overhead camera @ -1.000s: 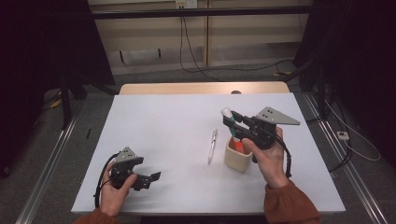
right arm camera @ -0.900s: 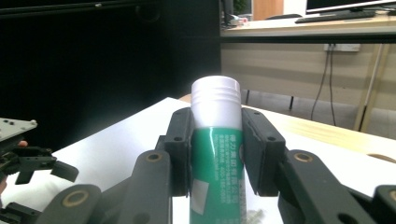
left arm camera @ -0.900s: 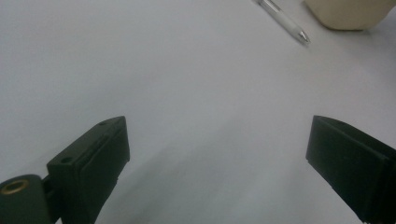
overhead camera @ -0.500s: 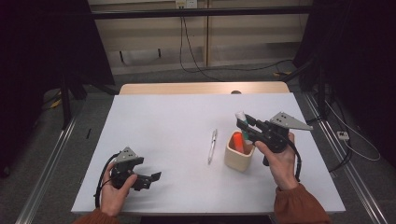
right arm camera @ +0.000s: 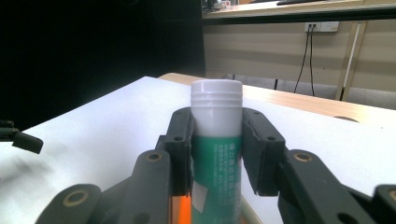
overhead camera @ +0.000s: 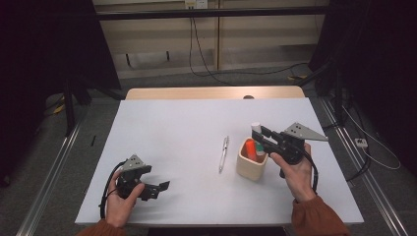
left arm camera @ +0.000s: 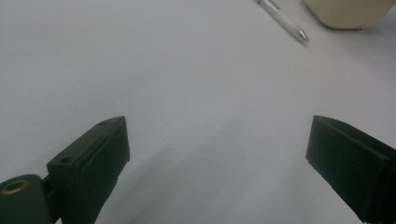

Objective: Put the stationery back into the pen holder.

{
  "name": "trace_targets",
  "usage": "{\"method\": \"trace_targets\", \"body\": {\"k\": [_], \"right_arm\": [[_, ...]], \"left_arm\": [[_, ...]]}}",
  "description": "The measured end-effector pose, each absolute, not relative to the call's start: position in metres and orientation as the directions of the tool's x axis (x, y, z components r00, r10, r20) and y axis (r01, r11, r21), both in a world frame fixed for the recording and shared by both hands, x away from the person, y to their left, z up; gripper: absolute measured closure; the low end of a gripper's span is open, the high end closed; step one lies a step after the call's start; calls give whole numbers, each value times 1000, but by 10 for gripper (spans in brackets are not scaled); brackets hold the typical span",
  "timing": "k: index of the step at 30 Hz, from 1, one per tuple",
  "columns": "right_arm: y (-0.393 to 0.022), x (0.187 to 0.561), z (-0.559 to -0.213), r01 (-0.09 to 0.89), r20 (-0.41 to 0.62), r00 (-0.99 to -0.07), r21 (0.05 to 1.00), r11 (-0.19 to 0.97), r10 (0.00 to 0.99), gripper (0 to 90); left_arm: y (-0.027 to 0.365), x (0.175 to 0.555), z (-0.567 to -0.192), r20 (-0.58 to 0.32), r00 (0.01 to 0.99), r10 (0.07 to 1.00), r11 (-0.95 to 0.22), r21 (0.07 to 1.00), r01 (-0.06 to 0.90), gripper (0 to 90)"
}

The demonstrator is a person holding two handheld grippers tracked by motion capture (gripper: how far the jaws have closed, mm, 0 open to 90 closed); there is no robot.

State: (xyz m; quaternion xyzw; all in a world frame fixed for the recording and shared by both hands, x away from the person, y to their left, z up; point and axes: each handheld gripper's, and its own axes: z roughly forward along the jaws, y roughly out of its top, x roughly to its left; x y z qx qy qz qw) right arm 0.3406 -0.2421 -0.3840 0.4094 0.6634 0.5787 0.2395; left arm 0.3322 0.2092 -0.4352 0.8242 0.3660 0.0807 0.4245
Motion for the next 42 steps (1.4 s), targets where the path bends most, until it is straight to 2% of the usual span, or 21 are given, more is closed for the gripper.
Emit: {"method": "trace_targets", "body": {"k": [16,18,20,23,26,33,38,42], "right_arm": [[-254,323,-402,306,142,-550,951,40,823,655],[-255,323,-401,308,153,-547,951,27,823,583],[-256,323,-401,310,150,-544,950,32,826,557],[-255,324,-402,323,152,-527,946,31,836,433],[-255,323,-402,322,150,-526,946,33,837,391],[-256,321,-400,312,120,-495,949,47,861,183],[-259,317,-400,324,117,-499,944,60,859,103],[-263,312,-399,327,114,-501,943,65,858,102]], "left_arm": [[209,332,-435,-178,718,672,-372,757,536,62],[209,332,-435,-178,718,673,-372,757,537,62],[209,332,-435,-178,718,673,-373,757,537,62],[209,332,-435,-176,719,672,-374,758,535,62],[209,333,-435,-176,719,672,-374,758,535,62],[209,332,-436,-175,719,672,-375,757,535,62],[208,333,-436,-180,716,675,-371,756,540,62],[208,334,-436,-179,715,676,-375,752,542,62]]}}
